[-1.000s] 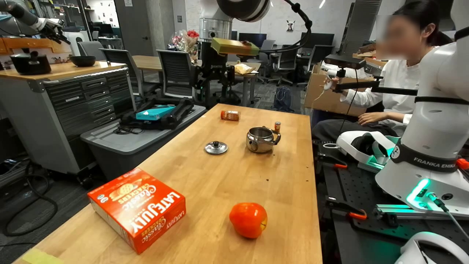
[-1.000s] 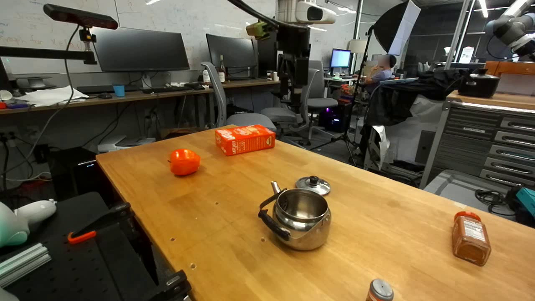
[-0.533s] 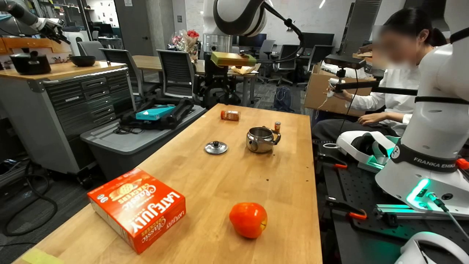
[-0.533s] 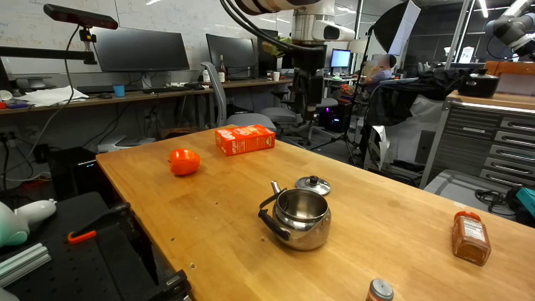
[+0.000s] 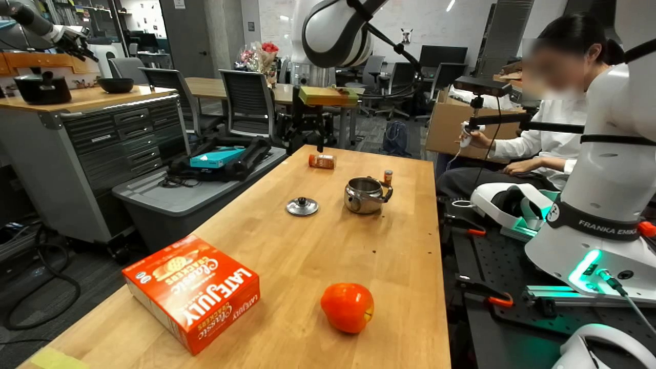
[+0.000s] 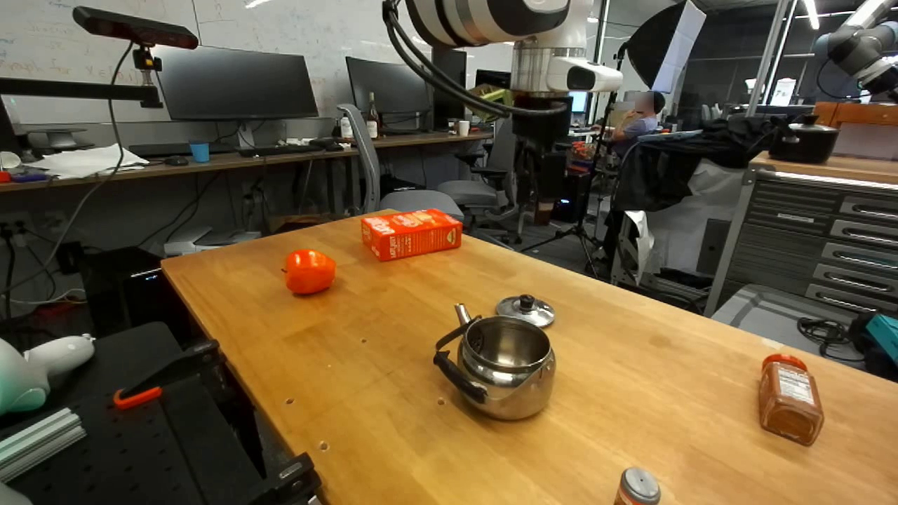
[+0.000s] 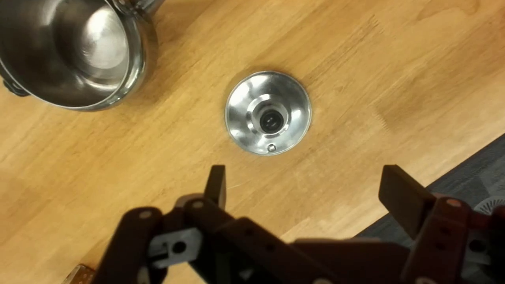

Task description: Put the lid on the kettle

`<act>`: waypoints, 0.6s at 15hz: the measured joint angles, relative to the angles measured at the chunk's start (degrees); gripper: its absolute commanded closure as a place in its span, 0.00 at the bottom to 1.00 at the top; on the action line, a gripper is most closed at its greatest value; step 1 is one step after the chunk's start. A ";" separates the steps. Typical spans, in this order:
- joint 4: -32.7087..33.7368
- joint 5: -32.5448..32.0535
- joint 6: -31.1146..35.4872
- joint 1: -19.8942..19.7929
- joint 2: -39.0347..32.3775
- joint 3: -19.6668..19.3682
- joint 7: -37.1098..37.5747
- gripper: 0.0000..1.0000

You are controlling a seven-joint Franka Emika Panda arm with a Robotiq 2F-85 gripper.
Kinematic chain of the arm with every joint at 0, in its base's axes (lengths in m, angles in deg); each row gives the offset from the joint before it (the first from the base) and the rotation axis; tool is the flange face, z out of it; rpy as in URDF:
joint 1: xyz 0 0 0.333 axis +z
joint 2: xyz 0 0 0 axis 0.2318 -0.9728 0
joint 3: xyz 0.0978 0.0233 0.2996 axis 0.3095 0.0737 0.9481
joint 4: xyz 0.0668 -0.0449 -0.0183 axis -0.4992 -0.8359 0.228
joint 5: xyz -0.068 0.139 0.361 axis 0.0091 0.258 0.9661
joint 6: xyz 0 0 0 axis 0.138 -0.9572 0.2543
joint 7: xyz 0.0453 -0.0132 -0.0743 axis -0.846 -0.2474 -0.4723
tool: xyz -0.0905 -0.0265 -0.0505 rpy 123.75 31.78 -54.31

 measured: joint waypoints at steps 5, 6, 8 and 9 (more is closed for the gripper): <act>-0.02 0.00 0.18 -0.16 -2.74 -1.30 0.00 0.00; -0.01 0.00 0.18 -0.17 -3.29 -1.50 0.00 0.00; 0.04 0.00 0.23 -0.24 -4.38 -1.67 -0.13 0.00; 0.10 0.00 0.29 -0.27 -4.96 -1.68 -0.31 0.00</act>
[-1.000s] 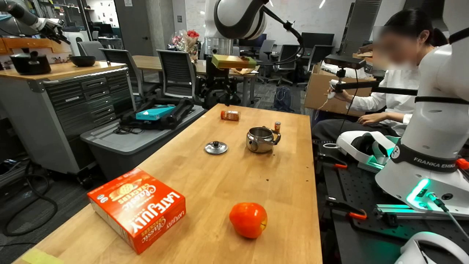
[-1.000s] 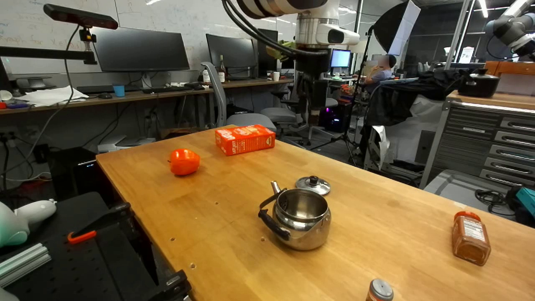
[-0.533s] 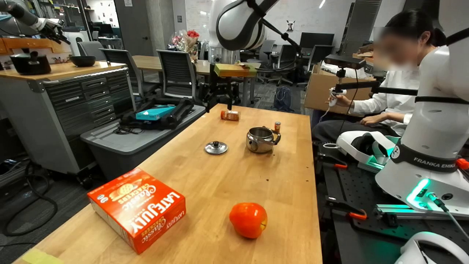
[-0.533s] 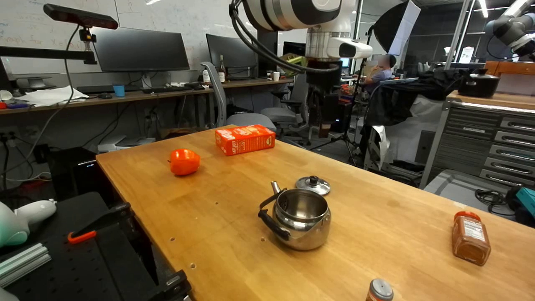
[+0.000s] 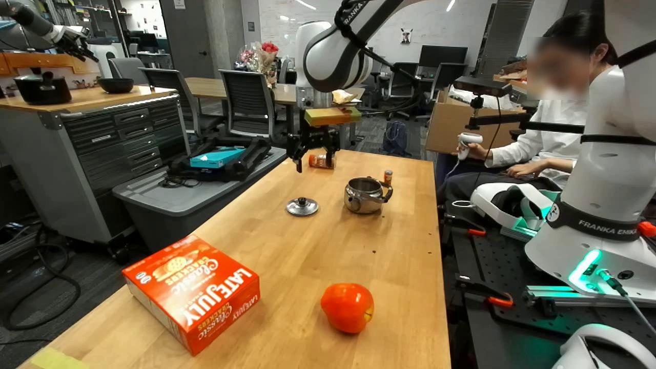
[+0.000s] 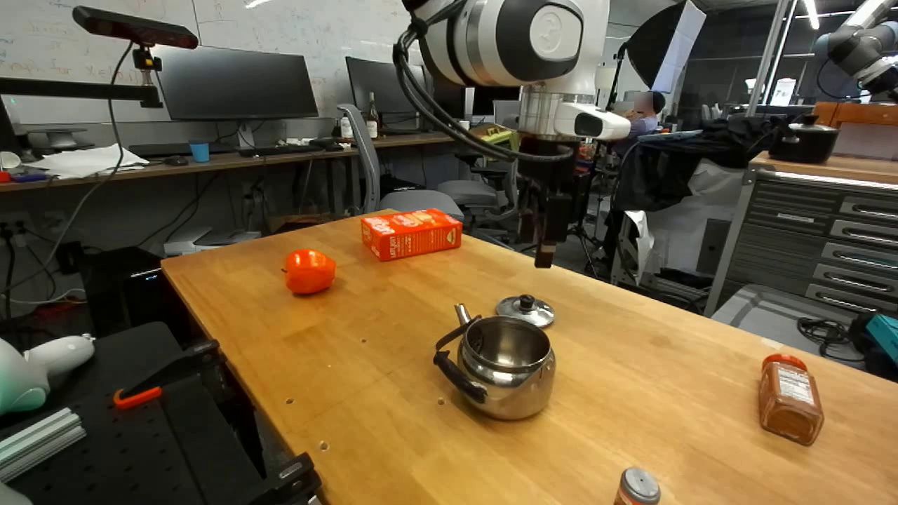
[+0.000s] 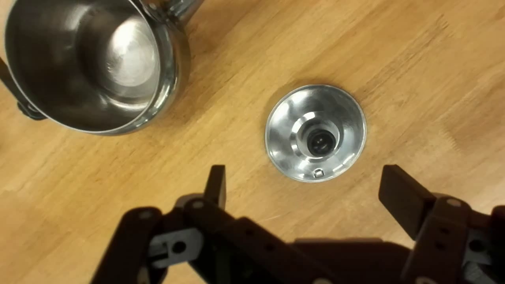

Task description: Put the lid on the kettle

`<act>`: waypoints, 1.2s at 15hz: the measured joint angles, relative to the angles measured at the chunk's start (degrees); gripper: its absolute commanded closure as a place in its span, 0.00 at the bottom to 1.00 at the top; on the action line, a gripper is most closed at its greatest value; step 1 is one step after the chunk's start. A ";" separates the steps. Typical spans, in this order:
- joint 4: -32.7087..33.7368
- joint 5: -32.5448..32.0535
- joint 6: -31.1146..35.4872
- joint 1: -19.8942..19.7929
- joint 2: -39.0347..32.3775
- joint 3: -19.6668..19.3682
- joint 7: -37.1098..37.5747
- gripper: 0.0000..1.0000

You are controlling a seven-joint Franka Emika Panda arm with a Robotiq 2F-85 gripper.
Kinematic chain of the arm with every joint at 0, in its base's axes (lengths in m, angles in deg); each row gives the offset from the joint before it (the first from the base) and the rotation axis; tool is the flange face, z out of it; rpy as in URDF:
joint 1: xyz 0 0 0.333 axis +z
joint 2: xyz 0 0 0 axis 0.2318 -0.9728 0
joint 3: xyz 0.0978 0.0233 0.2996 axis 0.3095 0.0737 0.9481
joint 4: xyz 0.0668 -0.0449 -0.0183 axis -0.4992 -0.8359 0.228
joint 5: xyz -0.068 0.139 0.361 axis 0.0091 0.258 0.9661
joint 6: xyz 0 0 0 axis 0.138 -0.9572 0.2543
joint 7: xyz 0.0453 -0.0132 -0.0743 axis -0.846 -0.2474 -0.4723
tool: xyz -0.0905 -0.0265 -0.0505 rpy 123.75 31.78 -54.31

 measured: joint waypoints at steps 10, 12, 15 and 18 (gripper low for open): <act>2.42 0.00 2.27 0.14 -6.54 0.38 -1.49 0.00; 3.40 0.00 2.36 0.33 -7.60 0.61 -1.64 0.00; 4.60 0.00 2.59 0.68 -8.99 0.89 -1.79 0.00; 5.76 0.00 2.82 0.94 -10.21 1.10 -1.91 0.00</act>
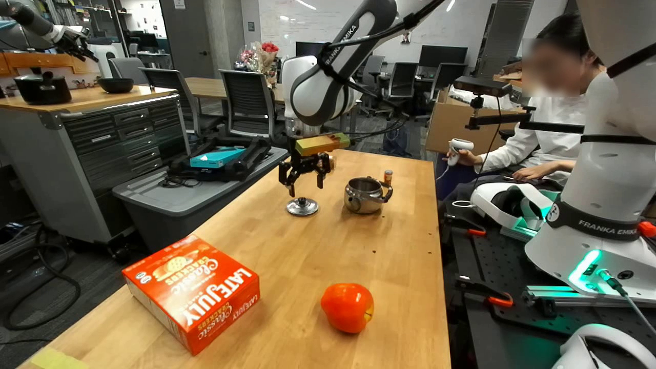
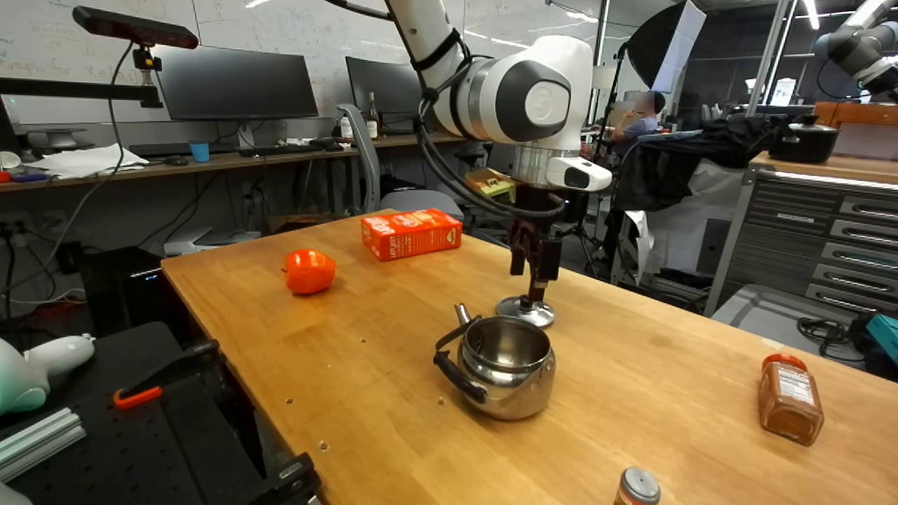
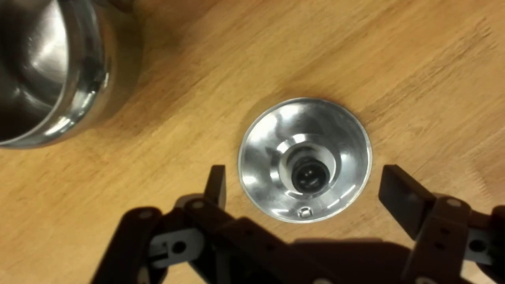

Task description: Put the lid on the kettle

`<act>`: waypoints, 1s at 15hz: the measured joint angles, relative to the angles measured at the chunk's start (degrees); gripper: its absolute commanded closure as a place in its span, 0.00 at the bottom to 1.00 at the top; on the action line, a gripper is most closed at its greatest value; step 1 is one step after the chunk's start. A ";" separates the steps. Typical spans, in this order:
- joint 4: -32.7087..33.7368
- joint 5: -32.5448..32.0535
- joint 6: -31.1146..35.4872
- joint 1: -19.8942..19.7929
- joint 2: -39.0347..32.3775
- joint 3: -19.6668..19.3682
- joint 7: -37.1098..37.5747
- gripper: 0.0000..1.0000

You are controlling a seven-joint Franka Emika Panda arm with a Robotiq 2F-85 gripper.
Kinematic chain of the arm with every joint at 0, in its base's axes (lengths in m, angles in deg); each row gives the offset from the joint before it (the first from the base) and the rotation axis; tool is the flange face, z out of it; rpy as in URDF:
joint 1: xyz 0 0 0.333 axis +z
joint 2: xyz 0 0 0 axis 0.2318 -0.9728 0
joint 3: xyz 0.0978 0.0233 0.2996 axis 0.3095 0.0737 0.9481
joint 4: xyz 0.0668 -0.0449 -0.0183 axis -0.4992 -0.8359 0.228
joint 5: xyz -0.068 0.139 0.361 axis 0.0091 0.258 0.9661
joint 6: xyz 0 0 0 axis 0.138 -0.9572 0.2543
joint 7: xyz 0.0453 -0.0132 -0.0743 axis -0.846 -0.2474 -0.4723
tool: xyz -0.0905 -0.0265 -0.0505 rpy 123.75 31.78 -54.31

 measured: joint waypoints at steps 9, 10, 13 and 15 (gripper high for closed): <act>3.35 0.00 0.02 0.09 -3.10 0.12 -0.08 0.28; 3.62 0.00 0.02 0.09 -3.46 0.09 -0.08 0.36; 4.12 0.00 0.01 0.09 -4.42 0.01 -0.08 0.60; 4.37 0.00 0.01 0.09 -4.89 0.00 -0.08 0.75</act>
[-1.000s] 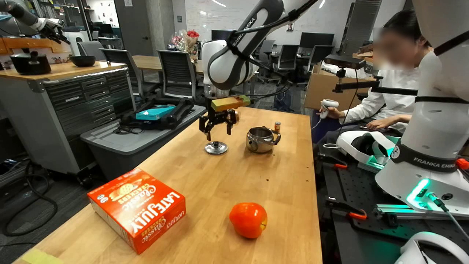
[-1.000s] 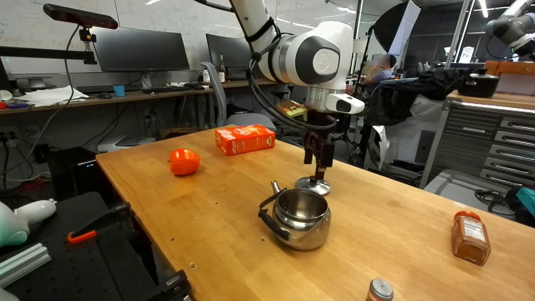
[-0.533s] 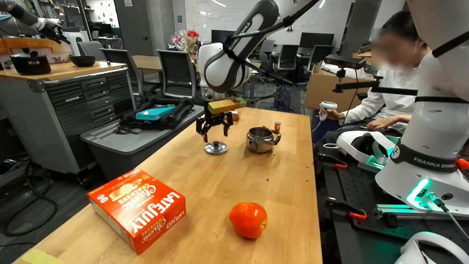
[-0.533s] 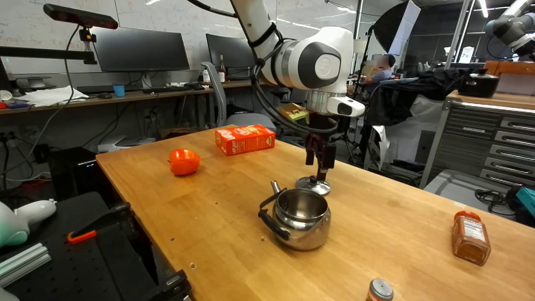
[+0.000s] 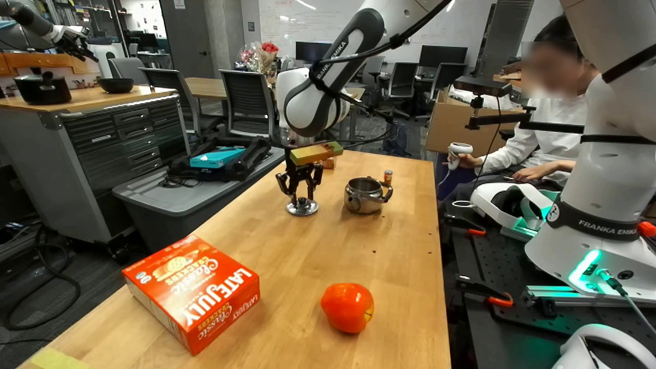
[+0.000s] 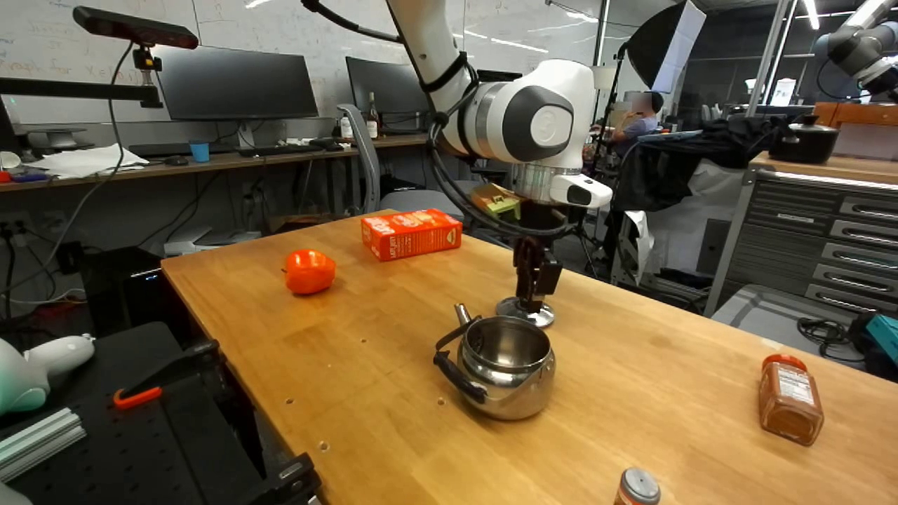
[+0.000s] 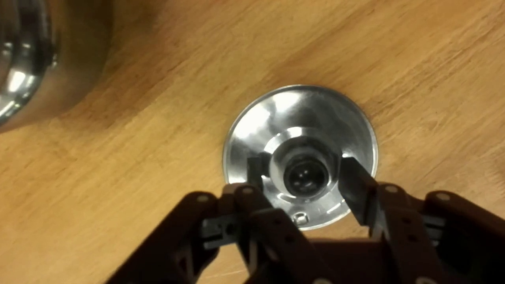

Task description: Put the lid on the kettle

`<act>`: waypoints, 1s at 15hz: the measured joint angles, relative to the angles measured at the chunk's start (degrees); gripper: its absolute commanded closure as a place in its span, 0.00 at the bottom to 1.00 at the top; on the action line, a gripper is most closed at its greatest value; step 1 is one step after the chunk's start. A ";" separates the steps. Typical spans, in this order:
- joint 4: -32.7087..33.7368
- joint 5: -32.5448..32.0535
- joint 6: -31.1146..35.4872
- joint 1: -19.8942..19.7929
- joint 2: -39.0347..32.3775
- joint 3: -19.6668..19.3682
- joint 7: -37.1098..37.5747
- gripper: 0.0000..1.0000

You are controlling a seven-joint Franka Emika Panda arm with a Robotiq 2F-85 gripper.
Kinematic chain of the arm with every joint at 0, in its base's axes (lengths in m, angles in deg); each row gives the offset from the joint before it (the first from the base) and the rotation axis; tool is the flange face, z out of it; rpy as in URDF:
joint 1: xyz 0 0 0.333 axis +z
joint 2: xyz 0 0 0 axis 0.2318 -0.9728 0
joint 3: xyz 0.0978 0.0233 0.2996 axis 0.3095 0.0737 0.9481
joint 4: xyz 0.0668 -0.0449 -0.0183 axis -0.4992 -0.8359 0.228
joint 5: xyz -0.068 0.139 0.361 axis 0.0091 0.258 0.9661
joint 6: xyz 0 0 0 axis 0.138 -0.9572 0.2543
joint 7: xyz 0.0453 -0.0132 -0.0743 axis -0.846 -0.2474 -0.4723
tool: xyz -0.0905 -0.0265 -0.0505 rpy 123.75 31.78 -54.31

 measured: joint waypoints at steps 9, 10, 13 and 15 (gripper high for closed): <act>0.68 0.88 -0.31 0.01 -0.08 0.24 -0.02 0.93; 0.73 1.21 -0.42 0.02 0.08 0.37 -0.03 0.93; 0.75 1.44 -0.98 0.33 1.11 0.49 -0.03 0.93; 0.54 1.45 -1.50 0.78 2.29 0.49 -0.03 0.93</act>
